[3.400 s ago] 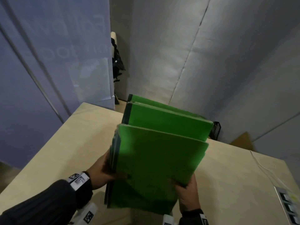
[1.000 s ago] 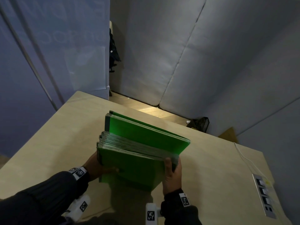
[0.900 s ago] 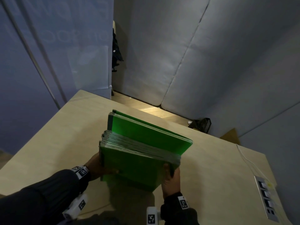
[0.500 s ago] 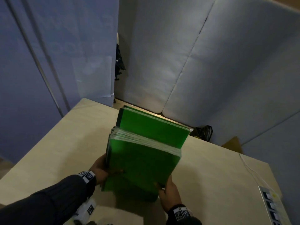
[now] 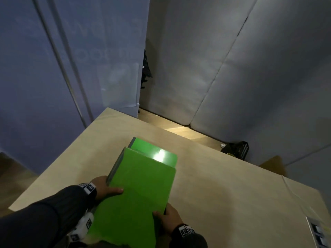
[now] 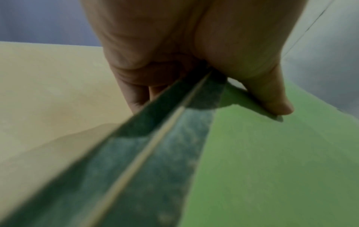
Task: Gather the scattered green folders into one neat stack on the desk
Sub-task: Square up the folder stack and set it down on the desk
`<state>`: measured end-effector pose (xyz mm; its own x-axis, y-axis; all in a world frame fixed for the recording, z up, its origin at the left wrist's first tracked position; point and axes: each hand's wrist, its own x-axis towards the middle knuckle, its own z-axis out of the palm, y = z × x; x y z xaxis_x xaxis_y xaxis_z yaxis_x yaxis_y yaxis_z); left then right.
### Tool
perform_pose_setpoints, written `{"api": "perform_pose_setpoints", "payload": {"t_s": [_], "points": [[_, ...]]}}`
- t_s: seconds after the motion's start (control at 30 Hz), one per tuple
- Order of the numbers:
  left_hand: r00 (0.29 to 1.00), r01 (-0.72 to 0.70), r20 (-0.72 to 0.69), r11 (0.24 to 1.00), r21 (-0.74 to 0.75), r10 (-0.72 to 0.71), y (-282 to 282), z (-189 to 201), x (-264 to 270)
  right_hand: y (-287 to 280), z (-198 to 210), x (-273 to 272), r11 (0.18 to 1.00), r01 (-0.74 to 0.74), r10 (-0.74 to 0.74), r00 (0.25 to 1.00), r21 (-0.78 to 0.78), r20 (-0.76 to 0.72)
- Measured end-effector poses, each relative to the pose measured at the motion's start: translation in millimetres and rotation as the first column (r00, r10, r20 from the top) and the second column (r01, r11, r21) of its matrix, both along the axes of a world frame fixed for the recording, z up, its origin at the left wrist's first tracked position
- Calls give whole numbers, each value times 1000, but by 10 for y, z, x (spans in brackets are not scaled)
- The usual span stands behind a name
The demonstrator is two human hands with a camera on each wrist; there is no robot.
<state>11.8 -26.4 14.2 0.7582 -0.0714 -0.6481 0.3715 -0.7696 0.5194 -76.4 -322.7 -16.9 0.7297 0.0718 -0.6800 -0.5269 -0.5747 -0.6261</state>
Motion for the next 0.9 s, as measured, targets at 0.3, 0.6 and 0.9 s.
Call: {"api": "perform_pose_setpoints", "payload": {"t_s": [0.3, 0.6, 0.9], "points": [[992, -71, -94, 994, 88, 79, 61, -180, 32, 242, -117, 69, 992, 96, -102, 992, -79, -76], [1000, -19, -9, 981, 194, 21, 16, -122, 183, 135, -168, 271, 980, 78, -87, 995, -185, -42], [997, 3, -73, 979, 205, 12, -16, -43, 424, 167, -255, 465, 984, 135, -140, 990, -118, -34]]}}
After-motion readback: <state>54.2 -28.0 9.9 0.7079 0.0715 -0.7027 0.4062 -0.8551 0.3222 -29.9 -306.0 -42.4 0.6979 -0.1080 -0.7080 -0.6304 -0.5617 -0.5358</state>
